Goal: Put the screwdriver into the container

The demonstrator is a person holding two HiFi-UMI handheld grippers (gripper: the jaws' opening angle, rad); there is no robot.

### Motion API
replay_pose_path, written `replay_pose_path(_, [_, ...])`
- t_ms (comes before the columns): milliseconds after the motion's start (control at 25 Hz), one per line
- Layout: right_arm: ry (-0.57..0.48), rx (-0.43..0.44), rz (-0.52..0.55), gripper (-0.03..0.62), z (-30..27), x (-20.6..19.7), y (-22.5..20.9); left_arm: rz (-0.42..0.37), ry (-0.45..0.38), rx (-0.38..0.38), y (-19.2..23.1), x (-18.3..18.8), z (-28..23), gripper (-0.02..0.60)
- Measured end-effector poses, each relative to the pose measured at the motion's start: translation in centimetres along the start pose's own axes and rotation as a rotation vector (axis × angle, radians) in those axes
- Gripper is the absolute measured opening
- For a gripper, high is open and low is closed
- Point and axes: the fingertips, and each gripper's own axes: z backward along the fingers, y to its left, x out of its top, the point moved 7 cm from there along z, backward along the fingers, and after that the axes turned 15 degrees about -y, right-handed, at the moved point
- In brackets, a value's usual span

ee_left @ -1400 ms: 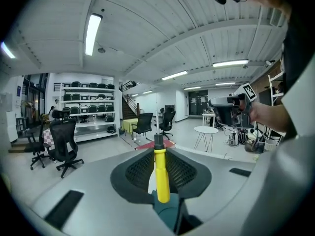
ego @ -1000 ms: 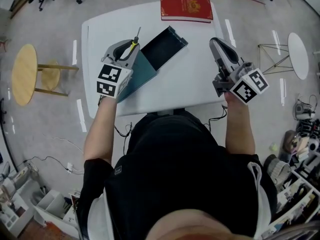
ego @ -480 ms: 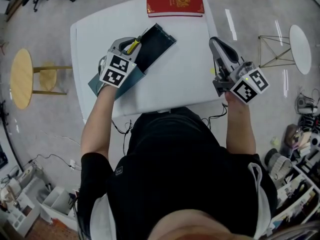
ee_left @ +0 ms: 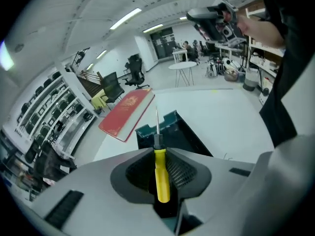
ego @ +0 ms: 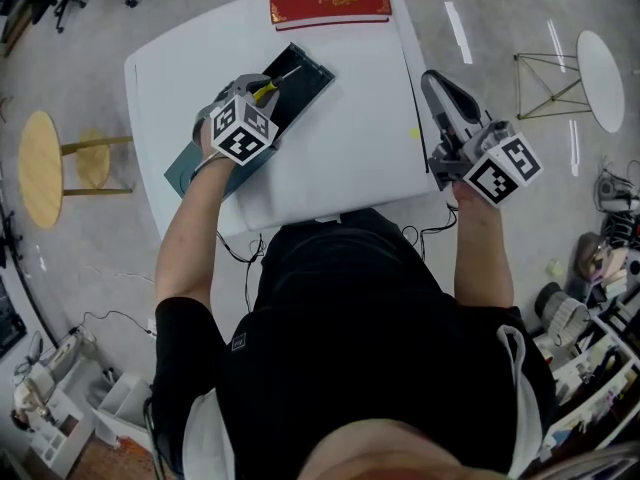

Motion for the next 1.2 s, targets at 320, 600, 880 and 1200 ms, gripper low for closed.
replay_pose_path(320, [0.008, -0.013, -0.022, 0.031, 0.3, -1.2, -0.6, -0.12, 0.153, -0.104, -1.1, -2.5, -3.2, 0.083])
replay_pose_path(600, [0.017, -0.02, -0.031, 0.031, 1.7, 0.0, -2.7, -0.176, 0.238, -0.184, -1.7, -1.9, -5.8, 0.084])
replay_pose_path(880, [0.04, 0.003, -0.052, 0.031, 1.4, -0.5, -4.3, -0.135, 0.234, -0.224, -1.8, -1.6, -6.9, 0.091])
replay_pose_path(1200, [0.036, 0.054, -0.061, 0.031, 1.5, 0.0, -4.5, -0.017, 0.175, -0.093, -0.7, -0.3, -4.0, 0.121])
